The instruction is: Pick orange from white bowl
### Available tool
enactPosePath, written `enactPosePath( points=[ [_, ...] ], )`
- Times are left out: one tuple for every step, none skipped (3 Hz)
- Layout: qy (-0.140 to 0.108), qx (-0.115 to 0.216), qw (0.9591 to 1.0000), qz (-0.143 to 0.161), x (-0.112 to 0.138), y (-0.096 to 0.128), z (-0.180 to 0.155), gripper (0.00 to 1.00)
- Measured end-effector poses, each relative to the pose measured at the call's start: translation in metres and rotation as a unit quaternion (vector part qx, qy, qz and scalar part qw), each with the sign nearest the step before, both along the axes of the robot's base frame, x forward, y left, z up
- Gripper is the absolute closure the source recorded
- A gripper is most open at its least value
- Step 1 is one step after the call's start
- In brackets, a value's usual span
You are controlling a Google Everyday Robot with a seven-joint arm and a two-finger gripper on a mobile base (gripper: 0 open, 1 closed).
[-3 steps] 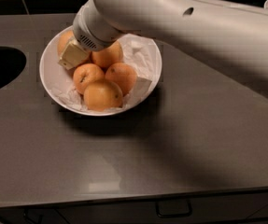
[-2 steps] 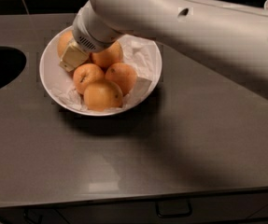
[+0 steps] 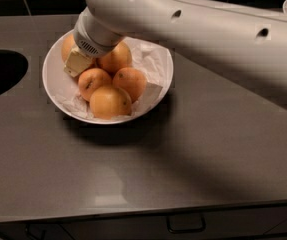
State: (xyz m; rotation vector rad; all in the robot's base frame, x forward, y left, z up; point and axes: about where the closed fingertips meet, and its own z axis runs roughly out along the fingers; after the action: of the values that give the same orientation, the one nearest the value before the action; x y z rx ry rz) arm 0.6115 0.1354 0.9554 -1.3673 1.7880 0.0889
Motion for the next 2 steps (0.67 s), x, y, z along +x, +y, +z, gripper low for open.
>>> enactPosePath(
  points=[
    [0.013,-0.015,0.9998,0.007,0.0075,0.0067,-0.0108,0.28],
    [0.009,-0.017,0.9998,0.004,0.0115,0.0109,-0.0114,0.27]
  ],
)
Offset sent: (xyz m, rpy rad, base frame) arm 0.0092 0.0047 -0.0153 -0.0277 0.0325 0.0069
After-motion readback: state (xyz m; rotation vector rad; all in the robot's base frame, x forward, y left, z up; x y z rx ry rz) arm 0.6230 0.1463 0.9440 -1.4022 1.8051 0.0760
